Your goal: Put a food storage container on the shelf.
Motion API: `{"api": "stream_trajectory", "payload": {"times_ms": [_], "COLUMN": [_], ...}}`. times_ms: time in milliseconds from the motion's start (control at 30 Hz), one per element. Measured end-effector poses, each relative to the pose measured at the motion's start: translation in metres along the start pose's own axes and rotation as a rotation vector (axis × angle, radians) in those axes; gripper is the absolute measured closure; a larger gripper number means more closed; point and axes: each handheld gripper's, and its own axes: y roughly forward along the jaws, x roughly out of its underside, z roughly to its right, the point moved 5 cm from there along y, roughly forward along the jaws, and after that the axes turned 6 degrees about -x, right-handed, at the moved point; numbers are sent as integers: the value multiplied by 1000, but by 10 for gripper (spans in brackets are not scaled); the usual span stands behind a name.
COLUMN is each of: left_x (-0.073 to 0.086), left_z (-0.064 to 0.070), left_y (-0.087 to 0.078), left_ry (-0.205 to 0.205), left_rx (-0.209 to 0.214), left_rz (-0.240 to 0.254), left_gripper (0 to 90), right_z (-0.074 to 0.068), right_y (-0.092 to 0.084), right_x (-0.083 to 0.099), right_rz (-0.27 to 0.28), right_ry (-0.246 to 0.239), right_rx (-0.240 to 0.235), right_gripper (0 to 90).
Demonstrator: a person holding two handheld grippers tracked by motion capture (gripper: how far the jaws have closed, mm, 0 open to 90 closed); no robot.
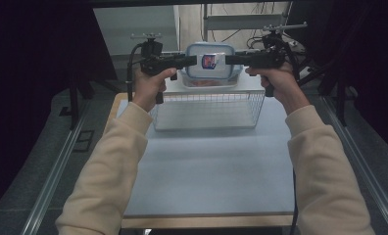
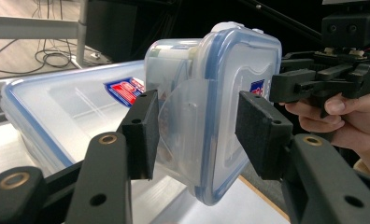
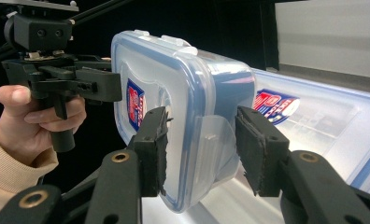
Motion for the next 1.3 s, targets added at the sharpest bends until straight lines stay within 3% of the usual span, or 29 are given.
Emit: {"api": "stream_trajectory", "payload": {"times_ms": [367,700,833,967,1133,1300], "left_x": [-15,-13,-13,-12,-10,-12], "left_z": [-15,-32,-32,-38,-42,-45], "left_y": [19,42,46,54,60,63], "left_ry": [-32,-81,-90,-161,-231,-251], "left_rx": [-8,-11,-12,-20,-33,-60], "left_rz": [10,-18,-15,-35,-32,-30], "left_gripper": [508,505,500,430,391,360], "right_z": [25,48,55,56,61,66], "right_y": [8,17,13,21,28,37], "right_x": [-23,-23,-31,-27,-23,-20], "right_rz": [-33,-60,41,11,48,49], "right_ry": [12,56,89,105,136,145], "right_rx": [13,50,57,109,155,199], "right_gripper": [539,531,626,586,529,465]}}
